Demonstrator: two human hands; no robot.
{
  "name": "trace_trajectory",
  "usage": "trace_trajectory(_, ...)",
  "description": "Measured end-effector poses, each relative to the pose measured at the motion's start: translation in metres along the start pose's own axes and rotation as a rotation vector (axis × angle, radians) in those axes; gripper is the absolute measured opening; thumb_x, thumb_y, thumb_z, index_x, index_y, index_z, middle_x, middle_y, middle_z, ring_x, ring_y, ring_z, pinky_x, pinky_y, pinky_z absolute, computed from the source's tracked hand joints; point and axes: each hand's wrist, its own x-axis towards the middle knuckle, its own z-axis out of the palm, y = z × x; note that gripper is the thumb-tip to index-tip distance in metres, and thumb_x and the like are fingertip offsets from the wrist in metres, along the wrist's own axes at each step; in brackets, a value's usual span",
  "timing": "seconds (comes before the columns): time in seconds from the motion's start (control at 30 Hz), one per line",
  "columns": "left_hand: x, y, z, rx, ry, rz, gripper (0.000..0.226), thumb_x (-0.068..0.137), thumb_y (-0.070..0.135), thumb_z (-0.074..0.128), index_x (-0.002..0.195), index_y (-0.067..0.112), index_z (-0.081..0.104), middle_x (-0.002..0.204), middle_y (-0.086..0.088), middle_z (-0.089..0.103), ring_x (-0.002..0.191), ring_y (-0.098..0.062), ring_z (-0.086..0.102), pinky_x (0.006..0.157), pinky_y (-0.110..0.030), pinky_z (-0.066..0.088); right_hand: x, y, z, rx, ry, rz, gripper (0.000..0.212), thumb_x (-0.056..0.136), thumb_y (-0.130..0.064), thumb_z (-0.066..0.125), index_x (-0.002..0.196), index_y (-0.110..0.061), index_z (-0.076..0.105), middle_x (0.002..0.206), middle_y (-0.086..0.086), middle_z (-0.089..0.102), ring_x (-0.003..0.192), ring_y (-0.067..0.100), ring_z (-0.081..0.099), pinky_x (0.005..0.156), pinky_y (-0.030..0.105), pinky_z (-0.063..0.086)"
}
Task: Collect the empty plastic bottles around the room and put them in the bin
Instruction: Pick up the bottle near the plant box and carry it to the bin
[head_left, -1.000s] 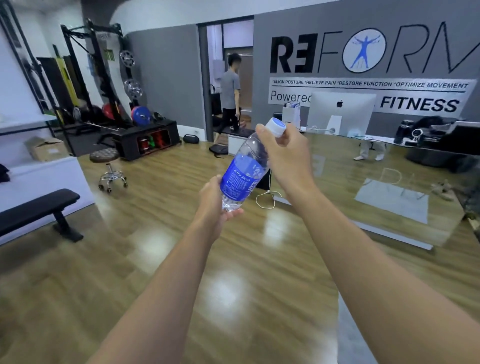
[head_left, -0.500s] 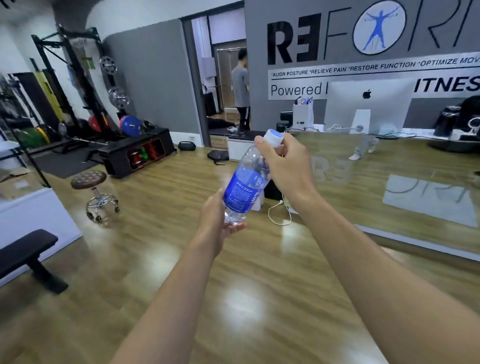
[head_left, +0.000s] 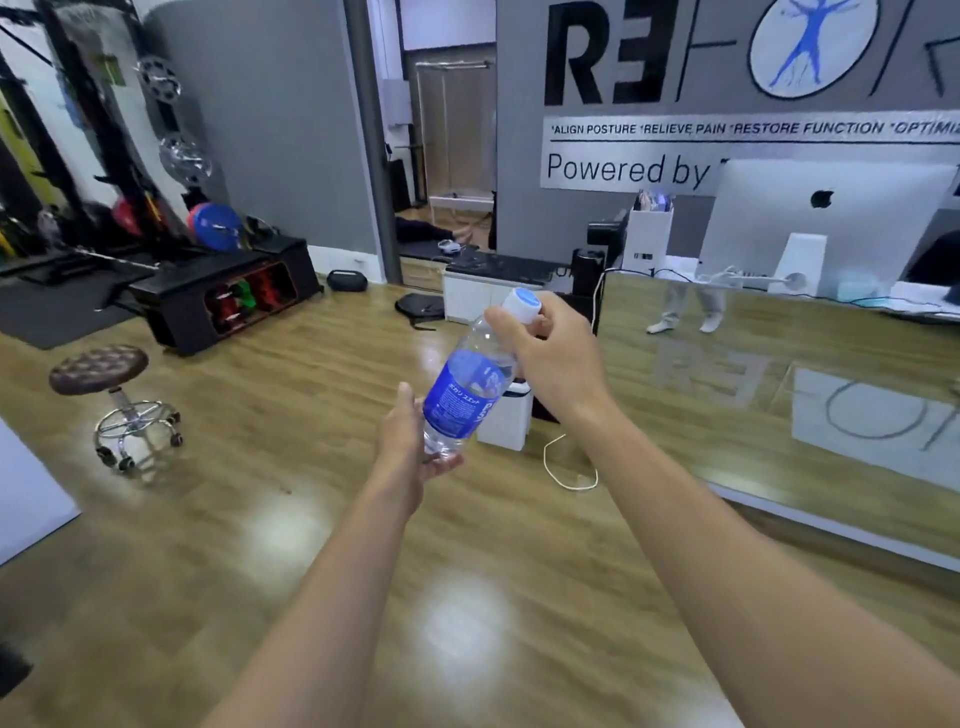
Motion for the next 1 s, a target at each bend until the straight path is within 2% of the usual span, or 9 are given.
trace_trajectory(0.07,0.053,0.018,0.004,0.008,-0.024,-0.009,0.043,0.101,0.049,0.034,0.088,0.017,0.059,0.091,-0.01,0.069,0.076,-0.026,0.065,0.067,-0.039,0.057,0.041,0.011,0.025,-0.018,-0.003,-0.002,0.04,0.08,-0.051,0.068,0.088,-0.012,0.063,0.084,0.009,0.071,0.081,0.032,0.066,0.072,0.052,0.055)
trace_trajectory(0.17,0.127,0.039,0.012,0.022,-0.062,-0.029,0.045,0.101,0.049,0.033,0.092,0.015,0.062,0.092,-0.011,0.071,0.076,-0.026,0.067,0.061,-0.036,0.057,0.106,0.029,0.061,-0.031,0.026,0.008,0.049,0.076,-0.057,0.065,0.091,-0.01,0.063,0.089,0.01,0.072,0.086,0.032,0.066,0.076,0.049,0.055)
trace_trajectory(0.27,0.201,0.057,0.019,0.01,-0.087,-0.048,0.045,0.102,0.049,0.033,0.095,0.014,0.061,0.094,-0.012,0.071,0.079,-0.028,0.068,0.061,-0.037,0.056,0.173,0.053,0.105,-0.02,0.056,0.029,0.041,0.082,-0.052,0.066,0.092,-0.012,0.065,0.089,0.007,0.072,0.086,0.027,0.068,0.08,0.046,0.054)
trace_trajectory(0.37,0.276,0.074,0.026,-0.028,-0.092,-0.044,0.043,0.102,0.048,0.036,0.105,0.014,0.063,0.108,-0.012,0.071,0.085,-0.029,0.068,0.064,-0.039,0.056,0.238,0.077,0.153,0.008,0.056,0.01,0.027,0.085,-0.046,0.067,0.09,-0.02,0.067,0.086,-0.002,0.072,0.085,0.018,0.067,0.082,0.044,0.054)
trace_trajectory(0.5,0.369,0.104,0.034,-0.024,-0.1,-0.061,0.045,0.103,0.046,0.037,0.119,0.012,0.062,0.111,-0.011,0.069,0.083,-0.027,0.066,0.068,-0.042,0.058,0.329,0.107,0.207,0.017,0.059,0.022,0.026,0.089,-0.043,0.065,0.091,-0.018,0.065,0.079,-0.01,0.066,0.078,0.008,0.061,0.076,0.033,0.049)
trace_trajectory(0.57,0.417,0.125,0.035,0.006,-0.1,-0.064,0.044,0.103,0.044,0.038,0.118,0.011,0.063,0.104,-0.011,0.069,0.078,-0.026,0.065,0.071,-0.043,0.057,0.375,0.119,0.236,0.03,0.06,0.037,0.023,0.091,-0.043,0.064,0.088,-0.02,0.061,0.077,-0.012,0.063,0.074,0.004,0.058,0.072,0.028,0.045)
trace_trajectory(0.7,0.522,0.158,0.035,0.029,-0.074,-0.073,0.043,0.102,0.044,0.039,0.115,0.011,0.063,0.103,-0.012,0.069,0.071,-0.026,0.064,0.064,-0.039,0.057,0.458,0.15,0.293,0.003,0.043,0.036,0.026,0.091,-0.045,0.062,0.086,-0.02,0.058,0.085,-0.004,0.069,0.079,0.015,0.062,0.071,0.03,0.045)
trace_trajectory(1.0,0.756,0.211,0.047,0.096,-0.193,-0.109,0.04,0.1,0.045,0.043,0.114,0.014,0.064,0.106,-0.01,0.071,0.076,-0.025,0.066,0.045,-0.027,0.053,0.632,0.235,0.393,-0.067,0.133,0.087,0.025,0.091,-0.046,0.063,0.089,-0.021,0.06,0.083,-0.013,0.066,0.082,0.008,0.063,0.07,0.024,0.047)
